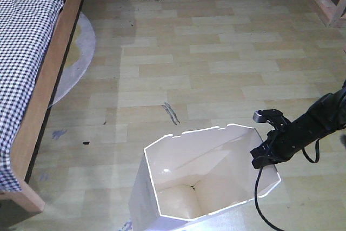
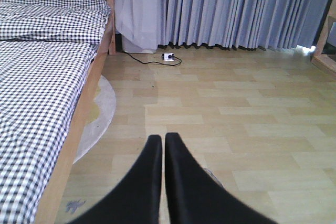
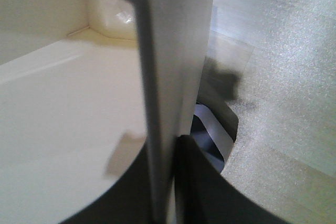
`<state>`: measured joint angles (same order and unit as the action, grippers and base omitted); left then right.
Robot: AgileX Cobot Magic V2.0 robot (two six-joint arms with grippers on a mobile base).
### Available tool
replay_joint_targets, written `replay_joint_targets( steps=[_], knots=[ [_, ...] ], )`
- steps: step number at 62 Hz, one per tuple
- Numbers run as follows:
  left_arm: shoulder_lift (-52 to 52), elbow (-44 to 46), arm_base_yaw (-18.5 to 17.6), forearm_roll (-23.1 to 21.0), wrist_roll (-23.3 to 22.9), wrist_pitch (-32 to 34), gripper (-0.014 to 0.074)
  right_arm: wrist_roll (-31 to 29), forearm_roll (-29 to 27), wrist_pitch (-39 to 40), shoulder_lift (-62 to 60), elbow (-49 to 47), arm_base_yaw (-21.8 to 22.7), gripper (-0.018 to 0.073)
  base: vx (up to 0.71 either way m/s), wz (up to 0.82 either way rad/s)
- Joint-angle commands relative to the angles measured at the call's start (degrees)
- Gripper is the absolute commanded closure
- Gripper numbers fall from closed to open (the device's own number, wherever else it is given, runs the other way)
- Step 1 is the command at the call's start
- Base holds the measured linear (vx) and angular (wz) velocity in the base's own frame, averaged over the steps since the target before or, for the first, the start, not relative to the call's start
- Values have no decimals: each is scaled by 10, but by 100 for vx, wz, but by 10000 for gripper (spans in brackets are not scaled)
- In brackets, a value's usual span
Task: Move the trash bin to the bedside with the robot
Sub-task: 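Carry the bin in the right gripper, driving toward the bed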
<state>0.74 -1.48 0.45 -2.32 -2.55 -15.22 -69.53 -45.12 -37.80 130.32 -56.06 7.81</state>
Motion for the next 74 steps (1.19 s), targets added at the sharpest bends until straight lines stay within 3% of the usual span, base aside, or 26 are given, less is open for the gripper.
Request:
replay_joint_targets(
  steps=[1, 74],
  knots=[
    [8, -7, 0, -2, -3, 40, 602, -4, -43, -102, -42, -7, 1, 564, 26, -5],
    [8, -7, 0, -2, -3, 40, 602, -4, -43, -102, -42, -7, 1, 564, 30, 1]
  ],
)
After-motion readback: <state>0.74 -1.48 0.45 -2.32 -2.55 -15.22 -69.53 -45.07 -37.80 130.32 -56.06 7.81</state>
